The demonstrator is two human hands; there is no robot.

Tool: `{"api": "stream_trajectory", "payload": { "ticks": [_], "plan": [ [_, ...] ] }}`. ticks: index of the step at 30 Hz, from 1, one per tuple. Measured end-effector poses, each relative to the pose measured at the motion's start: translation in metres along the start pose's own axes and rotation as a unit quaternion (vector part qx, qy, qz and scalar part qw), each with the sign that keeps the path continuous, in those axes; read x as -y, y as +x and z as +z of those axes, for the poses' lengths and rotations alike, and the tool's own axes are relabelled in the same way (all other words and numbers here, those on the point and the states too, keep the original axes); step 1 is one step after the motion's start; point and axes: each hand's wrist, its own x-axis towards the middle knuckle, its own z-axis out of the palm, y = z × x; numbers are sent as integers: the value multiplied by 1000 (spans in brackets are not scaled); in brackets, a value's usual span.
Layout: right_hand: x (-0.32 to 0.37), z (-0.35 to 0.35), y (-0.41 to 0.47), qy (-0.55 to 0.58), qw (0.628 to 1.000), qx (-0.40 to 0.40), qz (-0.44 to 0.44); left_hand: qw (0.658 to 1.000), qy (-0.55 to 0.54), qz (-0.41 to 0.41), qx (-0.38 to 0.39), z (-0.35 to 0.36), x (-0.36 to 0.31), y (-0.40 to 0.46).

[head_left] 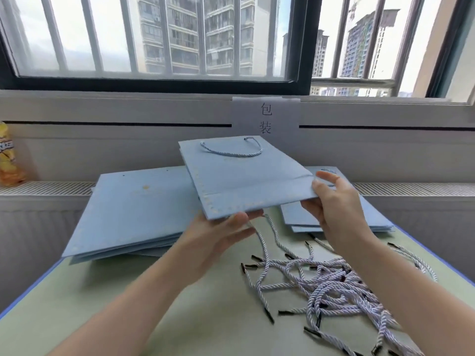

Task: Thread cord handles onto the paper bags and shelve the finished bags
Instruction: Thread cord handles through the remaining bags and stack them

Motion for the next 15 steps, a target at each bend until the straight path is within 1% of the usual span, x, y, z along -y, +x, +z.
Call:
{"api": "stream_trajectory", "payload": {
  "ticks": [1,2,5,7,8,9,11,12,13,14,15],
  "plan": [
    [-2,-3,3,5,1000,-16,1,1000,-12,5,11,2,-7,0],
    [-5,-4,4,13,1000,-26,8,999,-32,2,2,0,-11,3],
    [-10,-3,6,86,994,-32,58,992,-84,-5,-91,-3,-15,7],
    [-9,4,0,164,980,1,110,987,-106,-12,-117,-5,-12,8],
    [-9,8,-6,190,971,37,138,985,-115,-12,-127,-5,-11,8],
    [-10,13,-12,191,964,85,162,985,-115,-10,-130,-3,-10,8],
    [-14,22,-24,153,954,176,188,988,-90,-12,-122,3,-8,7],
    [-17,27,-28,146,951,188,194,991,-65,-10,-112,5,-7,7],
    [-19,29,-30,154,952,176,199,993,-39,-8,-109,8,-7,7],
    [-20,30,-29,174,953,147,201,993,-3,-2,-117,9,-8,6],
    [-19,29,-26,194,955,106,198,989,65,19,-134,9,-8,5]
  ]
}}
